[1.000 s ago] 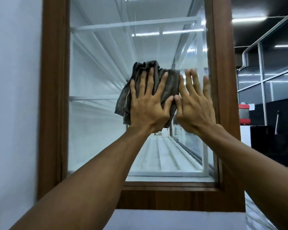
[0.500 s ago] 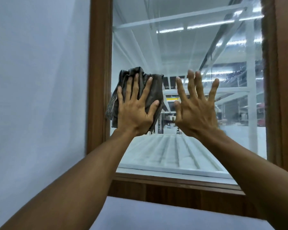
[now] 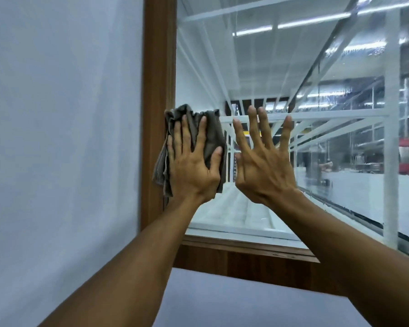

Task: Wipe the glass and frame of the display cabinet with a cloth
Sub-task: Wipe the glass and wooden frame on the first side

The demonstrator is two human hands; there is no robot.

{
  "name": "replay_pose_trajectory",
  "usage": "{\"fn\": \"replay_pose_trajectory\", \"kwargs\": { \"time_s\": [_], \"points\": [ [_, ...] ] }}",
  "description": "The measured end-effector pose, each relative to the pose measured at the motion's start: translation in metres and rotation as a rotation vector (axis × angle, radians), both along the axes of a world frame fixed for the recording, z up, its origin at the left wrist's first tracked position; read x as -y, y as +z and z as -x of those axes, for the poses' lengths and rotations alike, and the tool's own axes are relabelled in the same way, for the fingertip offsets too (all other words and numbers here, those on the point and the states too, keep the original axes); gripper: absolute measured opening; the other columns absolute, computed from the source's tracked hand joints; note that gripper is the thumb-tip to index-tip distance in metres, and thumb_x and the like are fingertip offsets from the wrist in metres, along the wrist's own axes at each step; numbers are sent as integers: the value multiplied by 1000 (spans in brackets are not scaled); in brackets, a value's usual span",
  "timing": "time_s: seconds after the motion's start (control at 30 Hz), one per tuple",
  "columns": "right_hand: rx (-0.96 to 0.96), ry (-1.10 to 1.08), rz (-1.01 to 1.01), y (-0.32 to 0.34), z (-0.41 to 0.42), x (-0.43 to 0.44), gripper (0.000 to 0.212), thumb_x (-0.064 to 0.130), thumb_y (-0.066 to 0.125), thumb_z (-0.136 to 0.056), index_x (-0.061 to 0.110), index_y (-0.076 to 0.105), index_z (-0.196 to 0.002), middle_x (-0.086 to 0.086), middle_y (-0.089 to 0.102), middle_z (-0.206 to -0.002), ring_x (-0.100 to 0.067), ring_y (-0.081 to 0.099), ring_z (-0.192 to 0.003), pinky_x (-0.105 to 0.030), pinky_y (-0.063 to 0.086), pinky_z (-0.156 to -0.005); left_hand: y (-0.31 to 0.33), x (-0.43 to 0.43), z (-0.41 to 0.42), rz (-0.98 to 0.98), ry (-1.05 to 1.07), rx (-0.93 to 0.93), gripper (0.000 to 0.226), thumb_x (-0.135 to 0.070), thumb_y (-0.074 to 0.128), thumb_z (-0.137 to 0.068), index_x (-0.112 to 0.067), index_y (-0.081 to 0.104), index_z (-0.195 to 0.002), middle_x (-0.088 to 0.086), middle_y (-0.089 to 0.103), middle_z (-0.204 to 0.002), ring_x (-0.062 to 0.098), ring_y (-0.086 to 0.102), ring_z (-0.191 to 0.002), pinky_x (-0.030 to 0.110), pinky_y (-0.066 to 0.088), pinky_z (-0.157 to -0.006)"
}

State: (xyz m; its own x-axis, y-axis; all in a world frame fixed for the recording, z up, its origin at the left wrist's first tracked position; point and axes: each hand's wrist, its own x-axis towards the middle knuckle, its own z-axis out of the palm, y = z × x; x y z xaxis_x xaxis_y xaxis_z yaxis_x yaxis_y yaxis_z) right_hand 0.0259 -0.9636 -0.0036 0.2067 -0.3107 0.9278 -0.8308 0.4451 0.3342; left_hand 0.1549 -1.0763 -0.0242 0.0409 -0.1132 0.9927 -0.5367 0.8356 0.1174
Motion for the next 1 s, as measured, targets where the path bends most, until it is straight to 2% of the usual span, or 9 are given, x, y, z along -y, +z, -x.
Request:
{"fn": "replay_pose_trajectory", "kwargs": {
  "time_s": [0.07, 0.17, 0.3, 0.33, 0.47, 0.63, 0.77, 0.9, 1.0],
  "points": [
    [-8, 15, -8, 0, -1, -2, 71, 40, 23, -101, 12, 8, -165, -23, -7, -170, -37, -9, -158, -76, 3, -118, -7, -12, 11, 2, 43, 38, 71, -53, 32, -104, -27, 14, -168, 13, 4, -175, 28, -5, -162, 53, -3, -130],
    [-20, 9, -29, 0, -1, -2, 72, 40, 24, -100, 13, 7, -165, -22, -7, -170, -36, -10, -159, -73, 2, -120, -5, -2, 0, 174, 40, 209, 71, -53, 36, -104, -29, 16, -168, 9, 3, -176, 26, -5, -163, 55, -1, -130],
    [-45, 50, -61, 2, 15, -16, 73, 43, 30, -100, 17, 11, -165, -18, -4, -172, -31, -7, -160, -64, 3, -125, -8, -12, 14, -122, 35, -86, 73, -56, 31, -104, -26, 15, -168, 11, 5, -175, 27, -2, -162, 56, 0, -130],
    [-47, 59, -64, 1, 22, -23, 74, 44, 30, -99, 17, 12, -165, -18, -3, -172, -31, -6, -160, -62, 4, -126, -10, -22, 23, -142, 44, -70, 74, -56, 30, -104, -24, 12, -168, 13, 2, -175, 29, -5, -162, 58, -2, -129],
    [-14, 43, -4, -6, 56, -56, 77, 48, 32, -102, 10, 9, -165, -22, -2, -171, -34, -3, -159, -63, 5, -126, -7, -27, 23, 188, 43, 288, 75, -57, 33, -103, -24, 13, -168, 12, -2, -175, 29, -7, -162, 57, -7, -129],
    [-19, 6, -2, -10, 71, -68, 80, 50, 31, -103, 6, 3, -164, -21, -3, -171, -33, -3, -159, -63, 6, -126, -7, -49, 50, -50, 27, 52, 77, -54, 33, -103, -23, 8, -168, 13, -4, -175, 29, -10, -162, 57, -7, -129],
    [-49, -25, -23, -8, 75, -72, 79, 50, 31, -103, 9, 5, -164, -18, -4, -172, -31, -4, -160, -61, 7, -126, -1, -51, 53, 233, 43, 291, 75, -56, 33, -103, -23, 14, -168, 11, 1, -176, 28, -5, -162, 61, 0, -128],
    [-40, 2, 15, -8, 88, -84, 73, 48, 34, -103, 19, 10, -165, -15, 0, -172, -33, -1, -160, -62, -1, -126, -2, -72, 74, -95, 38, -21, 75, -56, 28, -103, -23, 11, -168, 13, 1, -175, 31, -4, -162, 60, -3, -128],
    [-42, 27, 12, -10, 91, -87, 74, 40, 36, -100, 16, 11, -165, -16, 1, -172, -33, -1, -160, -61, 1, -127, -8, -90, 93, 148, 37, 204, 72, -50, 32, -104, -23, 15, -168, 13, 1, -175, 32, -3, -162, 63, 1, -127]
  ]
}}
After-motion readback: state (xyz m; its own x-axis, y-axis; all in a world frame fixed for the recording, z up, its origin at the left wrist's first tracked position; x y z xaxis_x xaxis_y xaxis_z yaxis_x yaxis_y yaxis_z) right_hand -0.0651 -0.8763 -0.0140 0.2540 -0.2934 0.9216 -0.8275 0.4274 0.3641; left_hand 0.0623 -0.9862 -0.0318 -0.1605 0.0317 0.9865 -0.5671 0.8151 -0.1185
